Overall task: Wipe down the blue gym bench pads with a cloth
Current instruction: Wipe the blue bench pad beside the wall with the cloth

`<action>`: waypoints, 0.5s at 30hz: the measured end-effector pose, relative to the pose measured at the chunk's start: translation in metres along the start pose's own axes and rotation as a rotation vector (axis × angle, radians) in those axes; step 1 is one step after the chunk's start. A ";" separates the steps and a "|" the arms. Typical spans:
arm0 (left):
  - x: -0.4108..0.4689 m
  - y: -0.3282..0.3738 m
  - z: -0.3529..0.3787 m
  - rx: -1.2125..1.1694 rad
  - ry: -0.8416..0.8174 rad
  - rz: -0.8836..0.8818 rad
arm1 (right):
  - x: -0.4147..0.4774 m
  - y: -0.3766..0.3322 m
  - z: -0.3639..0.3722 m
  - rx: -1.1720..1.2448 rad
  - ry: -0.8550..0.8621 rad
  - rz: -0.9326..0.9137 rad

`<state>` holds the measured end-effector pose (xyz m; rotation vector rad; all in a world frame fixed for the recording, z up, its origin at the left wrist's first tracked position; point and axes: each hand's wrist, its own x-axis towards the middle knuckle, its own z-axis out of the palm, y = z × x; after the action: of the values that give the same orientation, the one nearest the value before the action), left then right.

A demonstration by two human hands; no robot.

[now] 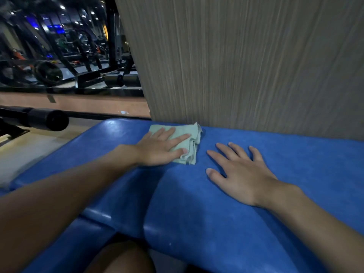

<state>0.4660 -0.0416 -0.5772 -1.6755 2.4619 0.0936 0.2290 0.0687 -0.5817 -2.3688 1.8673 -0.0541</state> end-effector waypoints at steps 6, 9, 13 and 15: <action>-0.115 -0.003 0.016 0.058 0.056 0.154 | 0.000 -0.003 -0.003 -0.026 -0.037 0.023; -0.151 -0.006 0.021 0.038 0.014 0.154 | 0.001 -0.007 -0.010 -0.110 -0.024 0.018; -0.144 -0.008 0.018 0.016 -0.019 0.135 | 0.009 -0.020 -0.014 0.025 0.009 -0.006; -0.122 -0.011 0.016 0.004 0.003 0.124 | 0.013 -0.024 -0.006 0.010 -0.027 -0.014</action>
<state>0.5219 0.0684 -0.5724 -1.5214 2.5648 0.1020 0.2543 0.0608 -0.5732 -2.3646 1.8340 -0.0326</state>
